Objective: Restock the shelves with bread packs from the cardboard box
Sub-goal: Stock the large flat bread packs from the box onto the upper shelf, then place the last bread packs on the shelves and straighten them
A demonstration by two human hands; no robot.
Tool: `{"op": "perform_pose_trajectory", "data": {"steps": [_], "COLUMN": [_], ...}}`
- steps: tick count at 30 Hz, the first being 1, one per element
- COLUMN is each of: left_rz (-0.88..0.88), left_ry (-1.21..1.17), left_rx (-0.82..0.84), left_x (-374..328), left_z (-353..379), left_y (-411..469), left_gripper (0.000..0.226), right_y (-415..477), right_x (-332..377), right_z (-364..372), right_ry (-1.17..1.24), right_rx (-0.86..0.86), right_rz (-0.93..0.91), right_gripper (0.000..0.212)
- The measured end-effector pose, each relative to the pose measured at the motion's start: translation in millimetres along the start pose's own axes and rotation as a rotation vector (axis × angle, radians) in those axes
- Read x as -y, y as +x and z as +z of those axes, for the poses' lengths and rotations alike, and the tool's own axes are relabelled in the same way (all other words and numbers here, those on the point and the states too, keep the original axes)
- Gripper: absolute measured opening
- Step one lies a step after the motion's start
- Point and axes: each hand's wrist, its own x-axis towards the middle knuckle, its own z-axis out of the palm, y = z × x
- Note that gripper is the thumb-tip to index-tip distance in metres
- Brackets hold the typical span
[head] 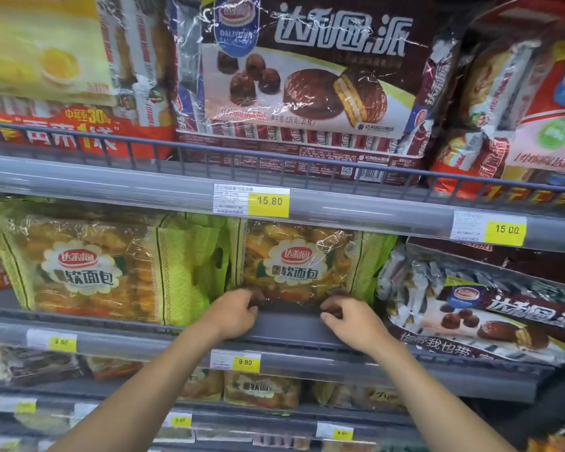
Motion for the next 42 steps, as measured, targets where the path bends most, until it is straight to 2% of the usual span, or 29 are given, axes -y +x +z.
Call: {"op": "perform_pose_trajectory", "data": {"steps": [7, 14, 18, 21, 29, 35, 39, 42], "left_rz": [0.128, 0.35, 0.463, 0.568, 0.745, 0.93, 0.921, 0.947], "left_ry": [0.024, 0.099, 0.051, 0.034, 0.105, 0.074, 0.187, 0.239], "left_rx": [0.013, -0.105, -0.12, -0.129, 0.083, 0.219, 0.439, 0.571], "left_x": [3.7, 10.4, 9.4, 3.7, -25.9, -53.6, -62.4, -65.2], "left_z": [-2.9, 8.2, 25.9, 44.0, 122.1, 193.8, 264.0, 316.5], "left_y": [-28.8, -67.1, -93.2, -115.3, -173.1, -214.6, -245.2, -272.5], "left_gripper": [0.035, 0.055, 0.055, 0.054, 0.055, 0.062, 0.073, 0.071], "right_y": [-40.5, -115.9, -170.7, -215.6, -348.9, -449.4, -521.0, -573.5], "right_x": [16.0, 37.9, 37.2, 29.6, -17.2, -52.5, -76.4, -93.5], "right_z": [6.3, 27.3, 47.9, 67.6, 124.5, 170.8, 219.2, 258.5], "right_ry": [-0.016, 0.038, 0.049, 0.008, 0.012, 0.065, 0.141, 0.205], "right_rx": [-0.101, -0.332, -0.443, -0.459, -0.469, -0.351, -0.304, -0.234], "right_rz": [0.038, 0.133, 0.205, 0.299, 0.621, 0.865, 1.043, 1.151], "right_gripper": [0.037, 0.074, 0.075, 0.074, 0.078, 0.082, 0.075, 0.079]}}
